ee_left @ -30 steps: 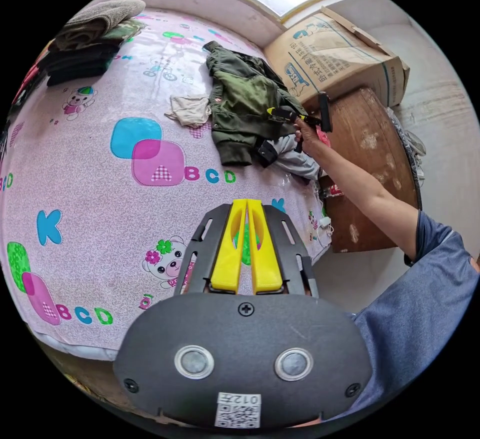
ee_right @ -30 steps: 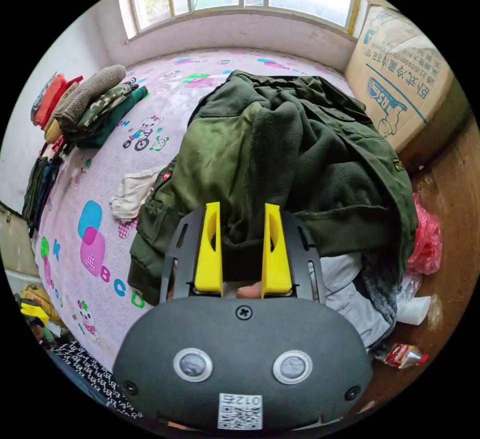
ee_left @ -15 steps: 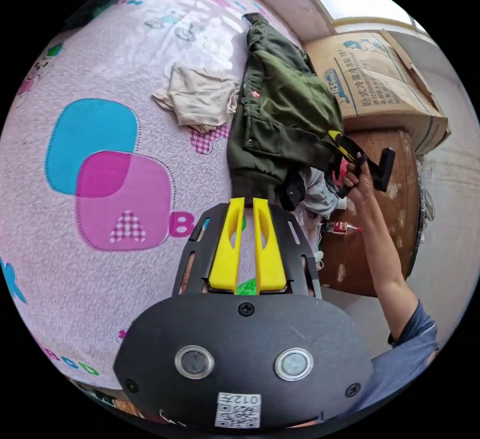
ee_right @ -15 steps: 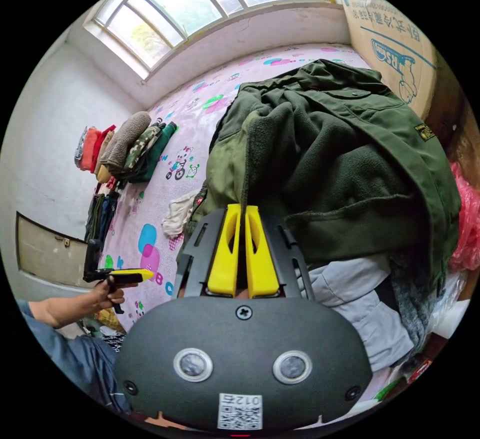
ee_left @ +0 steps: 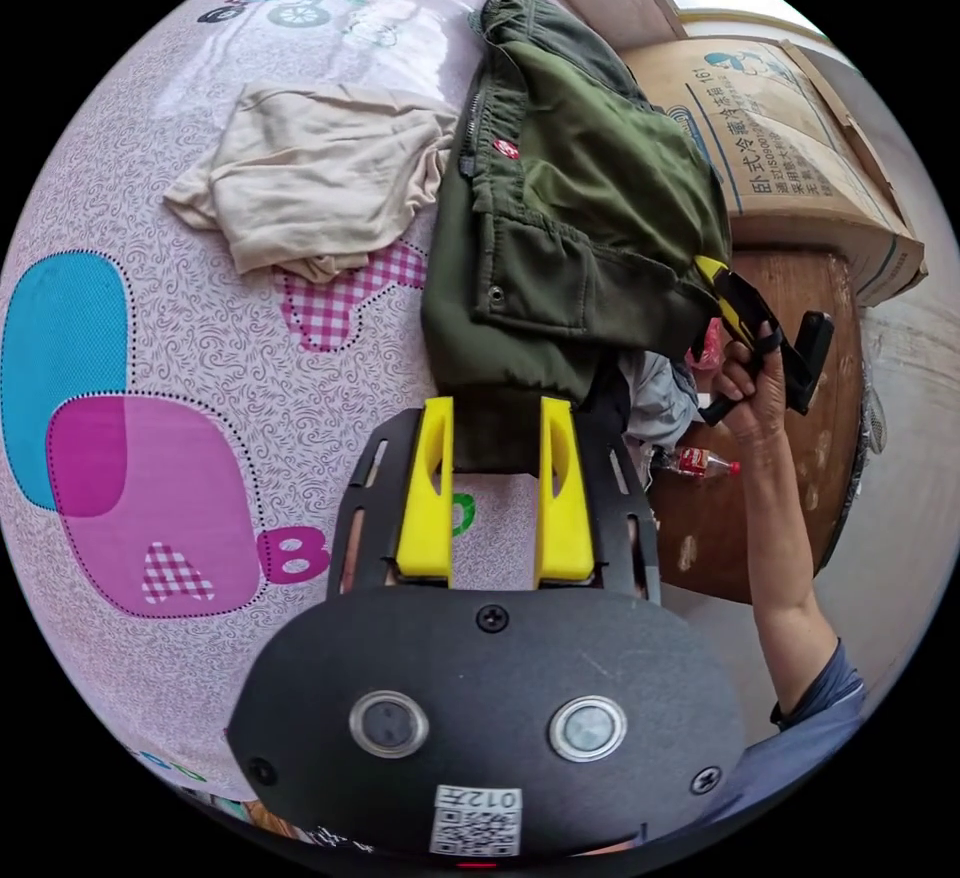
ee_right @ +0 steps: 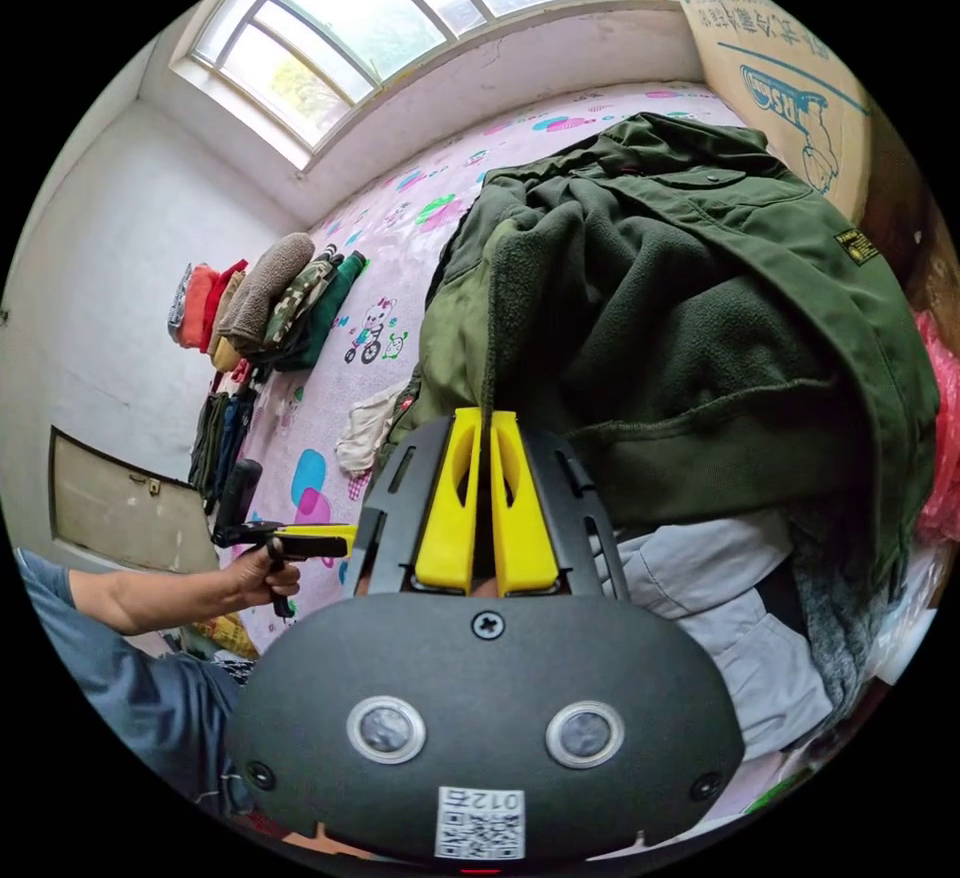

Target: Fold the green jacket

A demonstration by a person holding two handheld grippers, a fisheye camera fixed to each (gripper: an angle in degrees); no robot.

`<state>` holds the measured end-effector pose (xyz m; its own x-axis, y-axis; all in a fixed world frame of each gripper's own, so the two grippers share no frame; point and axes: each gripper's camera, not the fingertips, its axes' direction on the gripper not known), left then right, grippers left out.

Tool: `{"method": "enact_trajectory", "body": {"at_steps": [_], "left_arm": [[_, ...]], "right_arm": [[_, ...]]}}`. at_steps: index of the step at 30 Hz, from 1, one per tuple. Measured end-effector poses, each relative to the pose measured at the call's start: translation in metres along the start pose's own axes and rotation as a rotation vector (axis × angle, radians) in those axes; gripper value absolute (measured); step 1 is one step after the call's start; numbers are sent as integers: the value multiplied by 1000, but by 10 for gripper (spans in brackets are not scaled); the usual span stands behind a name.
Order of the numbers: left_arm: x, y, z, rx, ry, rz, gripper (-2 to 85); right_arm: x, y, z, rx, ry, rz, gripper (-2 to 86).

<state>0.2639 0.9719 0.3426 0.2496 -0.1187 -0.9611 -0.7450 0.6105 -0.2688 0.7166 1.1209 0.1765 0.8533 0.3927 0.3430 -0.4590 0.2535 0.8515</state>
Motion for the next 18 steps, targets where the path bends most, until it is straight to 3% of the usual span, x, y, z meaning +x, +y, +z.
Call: {"method": "enact_trajectory", "body": {"at_steps": [4, 10, 14, 18], "left_arm": [[-4, 23, -38, 81, -98, 4, 139], [-27, 31, -50, 32, 21, -22, 126], [-28, 38, -64, 4, -19, 13, 95], [-37, 55, -110, 31, 165, 12, 56]], "right_arm": [[3, -1, -6, 5, -15, -1, 7], [1, 3, -6, 10, -28, 0, 5], [6, 10, -6, 31, -98, 52, 5], [4, 19, -24, 125, -262, 116, 4]]}}
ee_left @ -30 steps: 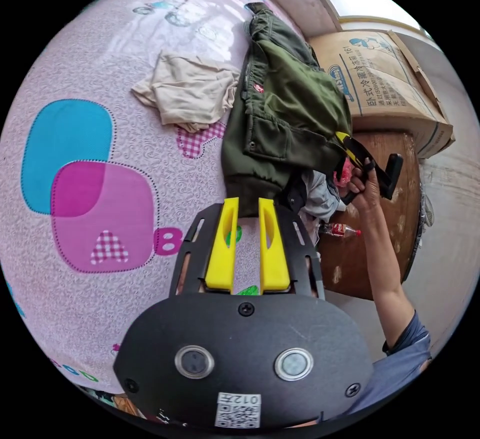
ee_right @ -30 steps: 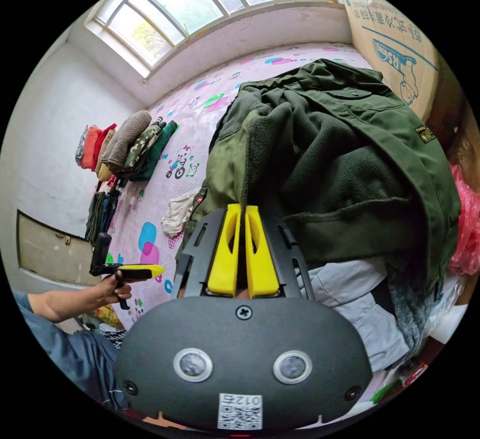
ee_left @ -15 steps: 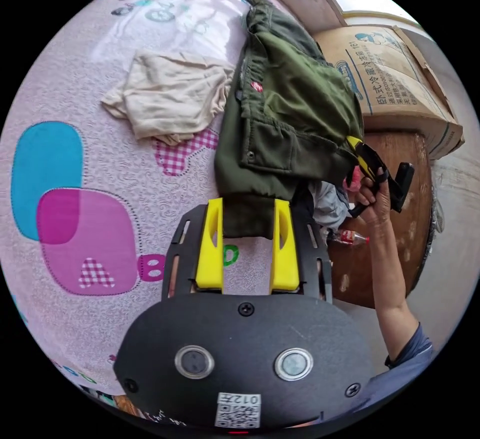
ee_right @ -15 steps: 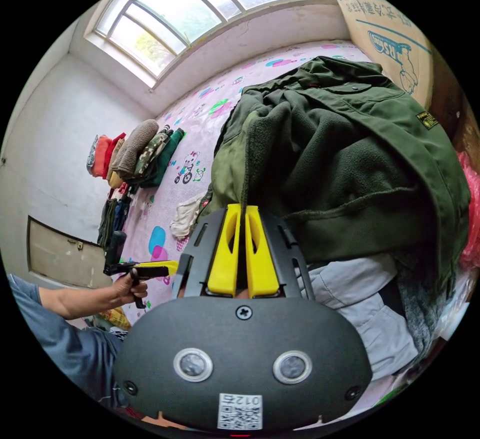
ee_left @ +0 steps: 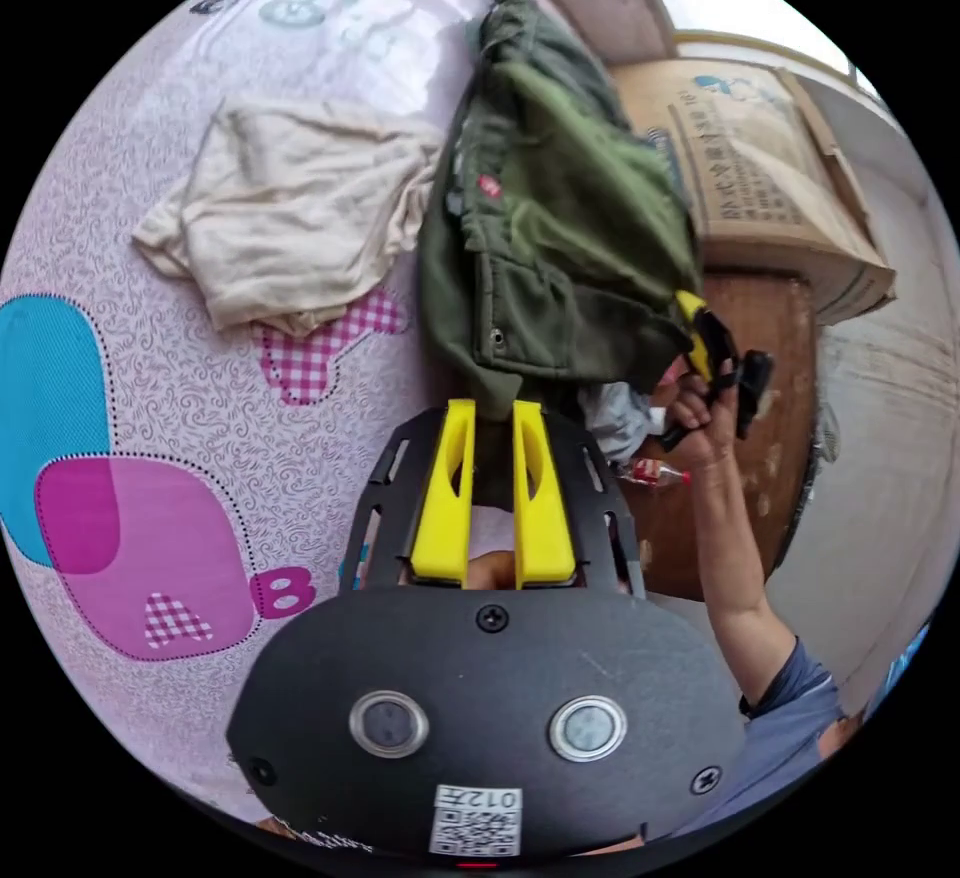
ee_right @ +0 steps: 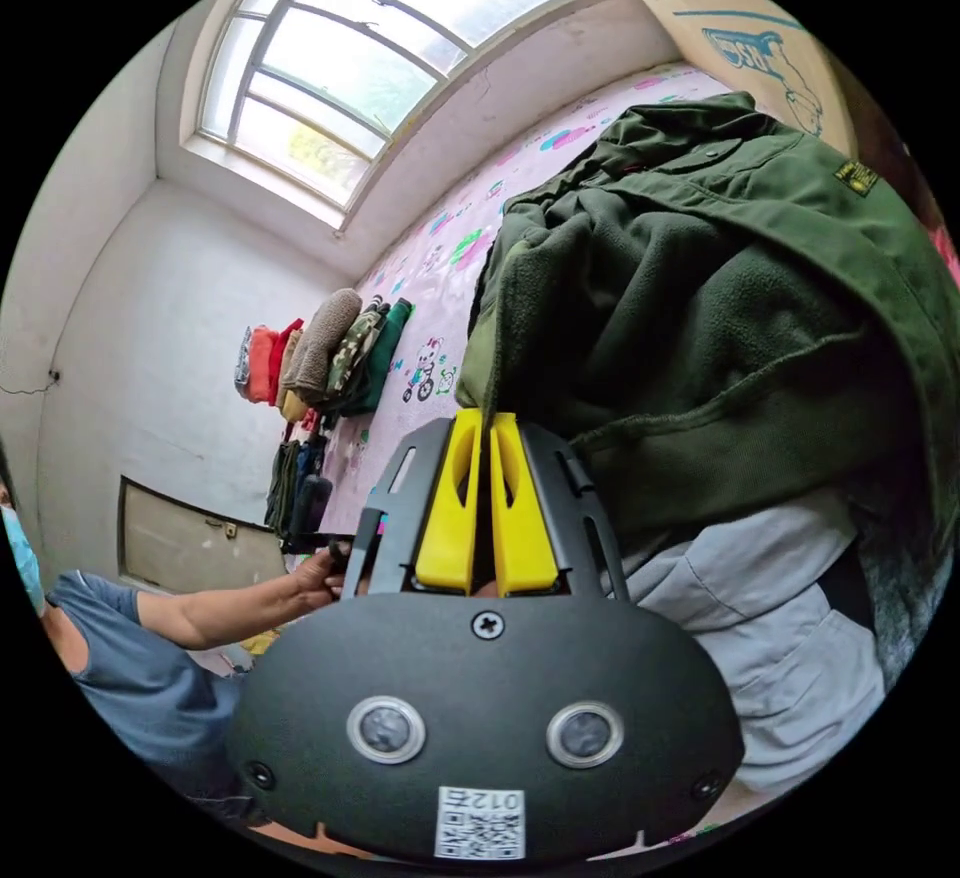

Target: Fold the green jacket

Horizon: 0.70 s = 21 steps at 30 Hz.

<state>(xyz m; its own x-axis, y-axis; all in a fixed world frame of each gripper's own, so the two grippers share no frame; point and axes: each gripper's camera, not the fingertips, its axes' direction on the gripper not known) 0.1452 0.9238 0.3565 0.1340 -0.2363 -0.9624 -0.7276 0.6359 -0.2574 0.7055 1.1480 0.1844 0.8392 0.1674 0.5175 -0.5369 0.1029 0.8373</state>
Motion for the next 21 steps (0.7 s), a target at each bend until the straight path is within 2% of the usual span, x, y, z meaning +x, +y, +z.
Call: {"method": "enact_trajectory", "body": {"at_steps": [5, 9, 13, 17, 21], "left_arm": [[43, 32, -115, 122, 98, 192, 38], [89, 76, -245, 273, 165, 406, 29], [120, 154, -384, 466, 209, 559, 25], [117, 247, -501, 627, 224, 610, 25], [69, 367, -619, 792, 133, 533, 27]], "right_arm": [[-55, -4, -33, 70, -96, -62, 2], [-138, -2, -68, 113, -127, -162, 1], [-241, 33, -105, 135, -253, -282, 1], [-355, 101, -105, 91, -271, -411, 1], [-457, 205, -40, -46, -262, -493, 2]]}}
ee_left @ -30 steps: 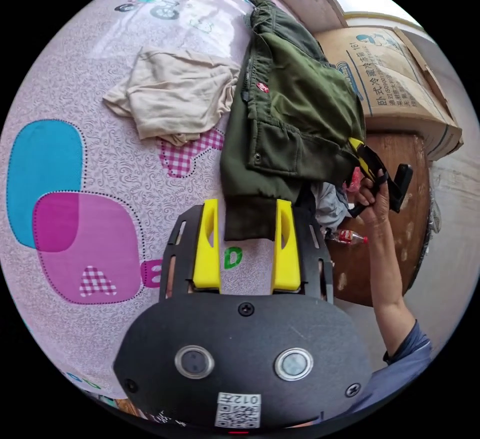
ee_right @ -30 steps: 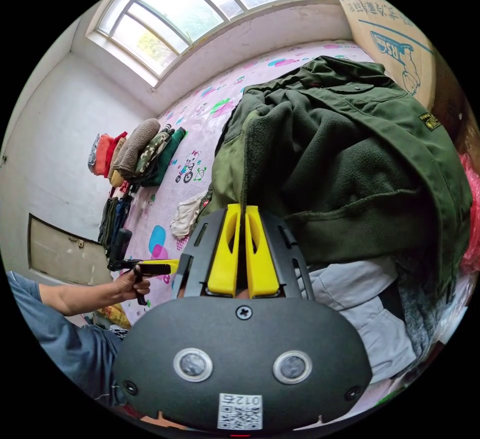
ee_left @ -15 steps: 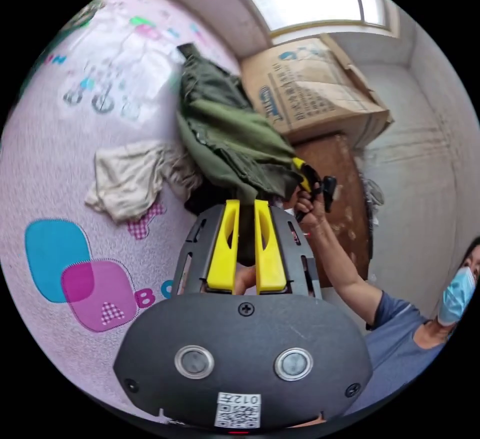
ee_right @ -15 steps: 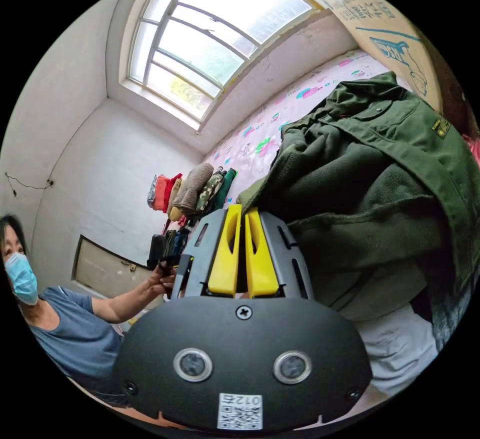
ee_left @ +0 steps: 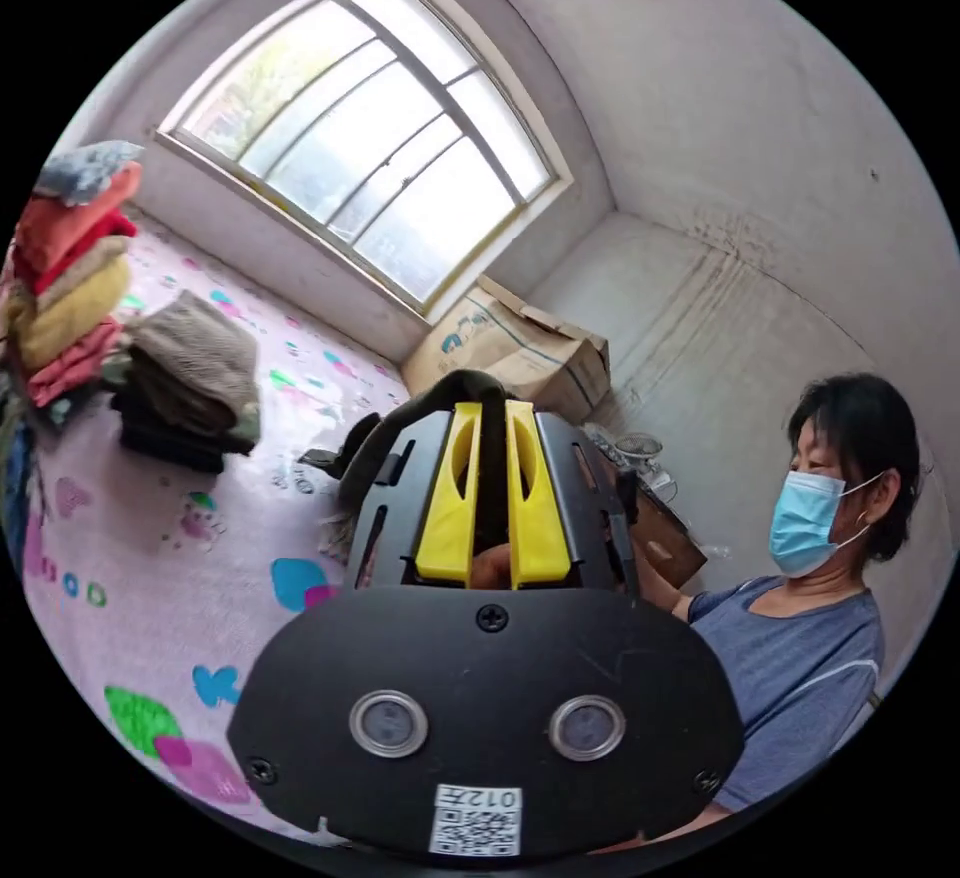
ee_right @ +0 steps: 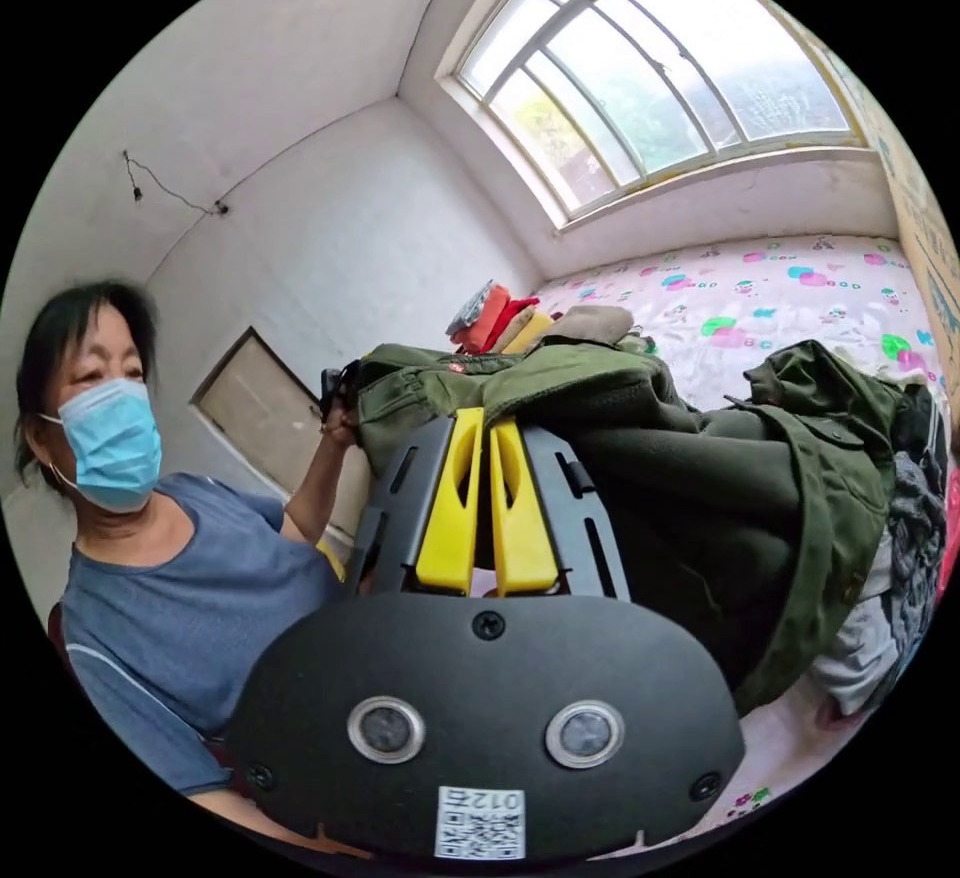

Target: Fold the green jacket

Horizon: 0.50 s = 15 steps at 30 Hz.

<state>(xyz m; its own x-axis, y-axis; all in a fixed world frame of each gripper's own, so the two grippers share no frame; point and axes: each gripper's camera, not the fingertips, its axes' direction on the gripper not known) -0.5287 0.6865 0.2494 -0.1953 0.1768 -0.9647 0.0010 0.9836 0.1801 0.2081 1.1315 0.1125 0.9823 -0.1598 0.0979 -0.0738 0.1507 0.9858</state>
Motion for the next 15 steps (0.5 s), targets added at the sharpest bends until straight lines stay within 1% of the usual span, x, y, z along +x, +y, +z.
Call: {"method": "enact_trajectory", "body": {"at_steps": [1, 2, 4, 5, 7, 8, 10, 11, 12, 13, 14, 15], "left_arm": [[-4, 10, -45, 14, -70, -25, 27], [-7, 16, -67, 22, -106, -40, 27], [-23, 46, -147, 66, -235, -145, 27], [-28, 54, -166, 77, -270, -172, 27], [-49, 82, -226, 75, -441, -256, 26], [-56, 89, -238, 66, -476, -281, 26], [-86, 111, -274, 46, -598, -369, 25], [-94, 116, -281, 34, -630, -389, 25], [-111, 125, -294, 10, -710, -433, 24], [-128, 135, -305, -19, -785, -478, 24], [-138, 142, -311, -31, -814, -518, 23], [-158, 156, -322, -29, -839, -628, 23]], "right_arm": [[-21, 18, 36, -41, -20, 5, 2], [-30, 27, 55, -63, -34, 12, 3], [-57, 68, 142, -144, -127, 54, 4], [-62, 77, 166, -169, -155, 71, 4], [-89, 112, 261, -252, -171, 52, 7], [-96, 119, 285, -275, -166, 46, 8], [-125, 141, 381, -451, -160, 2, 15], [-134, 146, 403, -506, -144, -26, 17], [-152, 156, 441, -612, -85, -85, 22], [-164, 164, 468, -676, -44, -125, 29], [-168, 166, 478, -695, -31, -131, 32], [-169, 167, 490, -698, -13, -113, 40]]}}
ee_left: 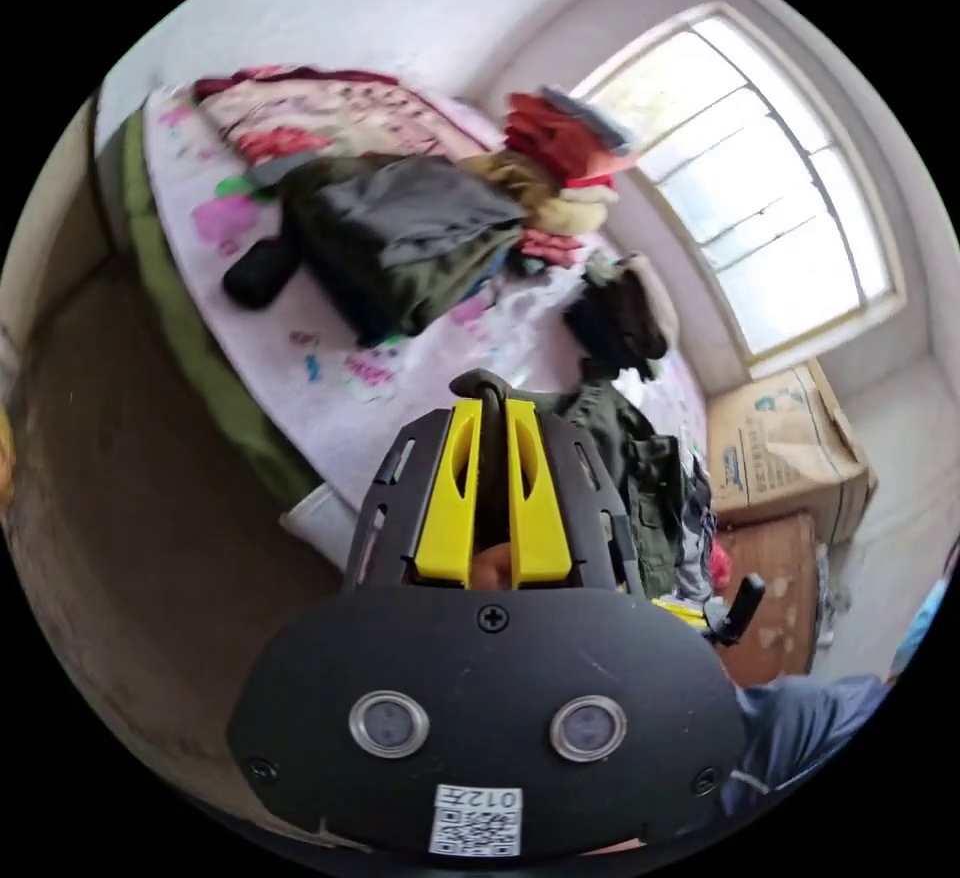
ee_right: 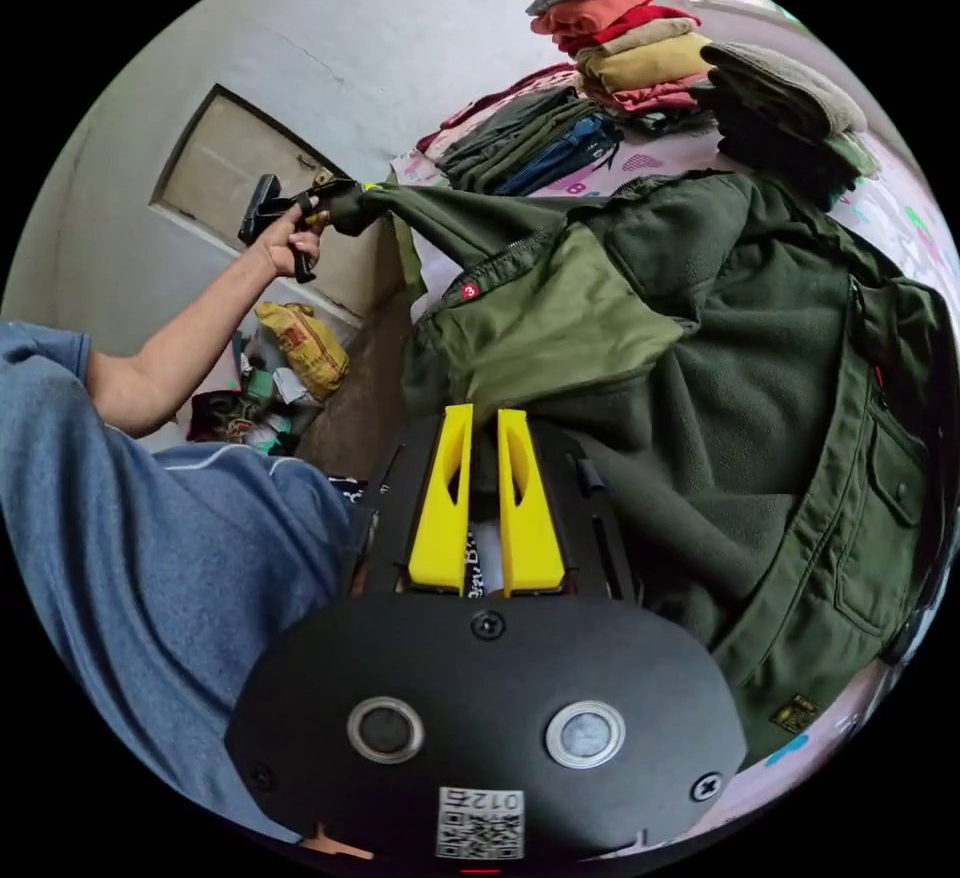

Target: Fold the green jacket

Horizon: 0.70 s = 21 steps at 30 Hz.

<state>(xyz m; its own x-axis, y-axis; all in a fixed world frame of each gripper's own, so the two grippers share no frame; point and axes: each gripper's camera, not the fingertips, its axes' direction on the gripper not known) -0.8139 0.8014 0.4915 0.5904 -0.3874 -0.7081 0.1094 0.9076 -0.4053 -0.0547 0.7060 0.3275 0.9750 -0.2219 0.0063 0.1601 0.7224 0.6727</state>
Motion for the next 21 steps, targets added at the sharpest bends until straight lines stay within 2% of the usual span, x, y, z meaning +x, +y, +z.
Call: {"method": "enact_trajectory", "body": {"at_steps": [3, 5, 7, 8, 9, 11, 15, 21], "left_arm": [[-44, 8, 16, -39, -94, -141, 19], [-65, 17, 13, 18, -116, -240, 14], [-80, 34, -5, 207, -79, -351, 9], [-79, 36, -10, 255, -69, -346, 8], [-70, 35, -16, 305, -62, -294, 7], [-41, 23, -11, 278, -68, -147, 7], [73, -6, 56, 26, 41, 281, 5], [225, 12, 185, -294, 379, 573, 5]], "right_arm": [[21, -6, -9, 80, 28, 125, 67], [40, -7, -23, 119, 105, 200, 80], [56, -15, -37, 129, 342, 216, 89], [59, -19, -39, 123, 397, 203, 91], [63, -32, -40, 90, 507, 159, 96], [69, -56, -34, 24, 651, 65, 103], [99, -120, -20, -84, 968, -135, 110], [192, -212, -28, -246, 976, -98, 135]]}}
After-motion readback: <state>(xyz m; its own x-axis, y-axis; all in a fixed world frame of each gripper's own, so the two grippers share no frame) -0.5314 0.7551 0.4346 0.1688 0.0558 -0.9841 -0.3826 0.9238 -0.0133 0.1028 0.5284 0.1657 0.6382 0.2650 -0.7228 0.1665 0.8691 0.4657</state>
